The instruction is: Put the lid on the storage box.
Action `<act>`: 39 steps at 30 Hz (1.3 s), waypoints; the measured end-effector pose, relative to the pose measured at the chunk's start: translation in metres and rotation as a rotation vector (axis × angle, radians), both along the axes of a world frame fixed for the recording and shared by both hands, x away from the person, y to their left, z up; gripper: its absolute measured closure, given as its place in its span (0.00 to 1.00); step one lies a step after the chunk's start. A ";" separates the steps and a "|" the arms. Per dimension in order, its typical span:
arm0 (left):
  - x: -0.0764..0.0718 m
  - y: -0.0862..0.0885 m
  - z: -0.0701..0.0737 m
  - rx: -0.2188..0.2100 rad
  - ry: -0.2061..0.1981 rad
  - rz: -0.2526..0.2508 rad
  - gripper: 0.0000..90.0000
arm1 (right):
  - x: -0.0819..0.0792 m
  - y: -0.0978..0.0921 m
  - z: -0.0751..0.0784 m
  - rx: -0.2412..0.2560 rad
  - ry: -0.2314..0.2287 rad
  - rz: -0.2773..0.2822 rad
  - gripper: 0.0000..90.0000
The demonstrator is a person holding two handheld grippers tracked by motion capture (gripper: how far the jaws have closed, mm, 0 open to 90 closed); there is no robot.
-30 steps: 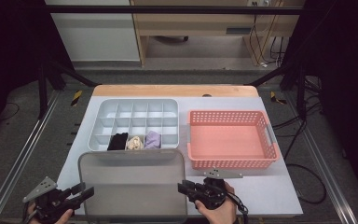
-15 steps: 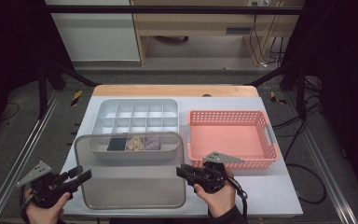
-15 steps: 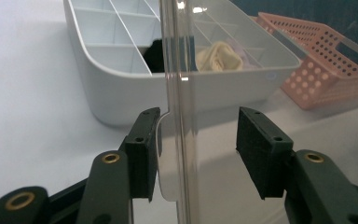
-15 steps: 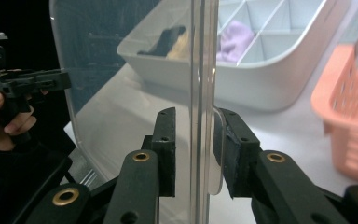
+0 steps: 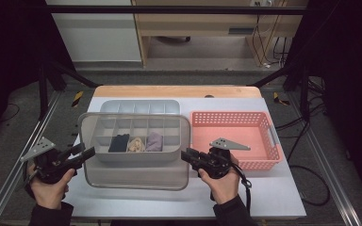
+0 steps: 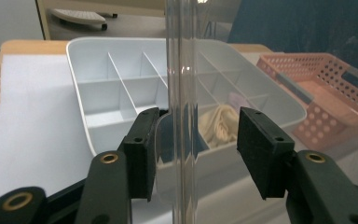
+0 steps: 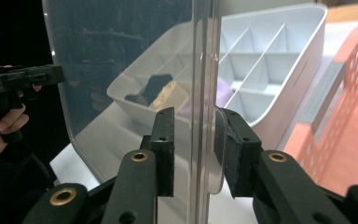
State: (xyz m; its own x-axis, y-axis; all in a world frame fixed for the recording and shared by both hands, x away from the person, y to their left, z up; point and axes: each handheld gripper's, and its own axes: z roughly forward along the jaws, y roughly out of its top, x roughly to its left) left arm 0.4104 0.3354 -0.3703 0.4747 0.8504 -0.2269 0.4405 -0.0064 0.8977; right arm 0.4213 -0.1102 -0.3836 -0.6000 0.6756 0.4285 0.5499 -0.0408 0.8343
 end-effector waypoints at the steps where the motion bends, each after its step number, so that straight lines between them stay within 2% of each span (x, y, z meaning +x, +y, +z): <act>1: 0.001 -0.001 0.002 -0.001 -0.005 0.004 0.54 | 0.001 0.000 0.002 -0.001 -0.006 0.000 0.77; 7: 0.014 -0.001 0.011 -0.021 -0.018 0.018 0.54 | 0.016 -0.001 0.015 -0.008 -0.032 0.002 0.76; 13: 0.029 0.002 0.020 -0.045 -0.035 0.035 0.54 | 0.035 0.003 0.029 -0.016 -0.035 -0.001 0.76; 17: 0.039 0.004 0.024 -0.063 -0.052 0.052 0.55 | 0.052 0.008 0.039 -0.035 -0.041 -0.005 0.75; 29: 0.067 0.014 0.034 -0.065 -0.047 0.076 0.55 | 0.085 0.020 0.048 -0.058 -0.016 -0.004 0.73; 39: 0.083 0.023 0.027 -0.087 -0.022 0.091 0.55 | 0.104 0.034 0.052 -0.107 -0.002 -0.015 0.72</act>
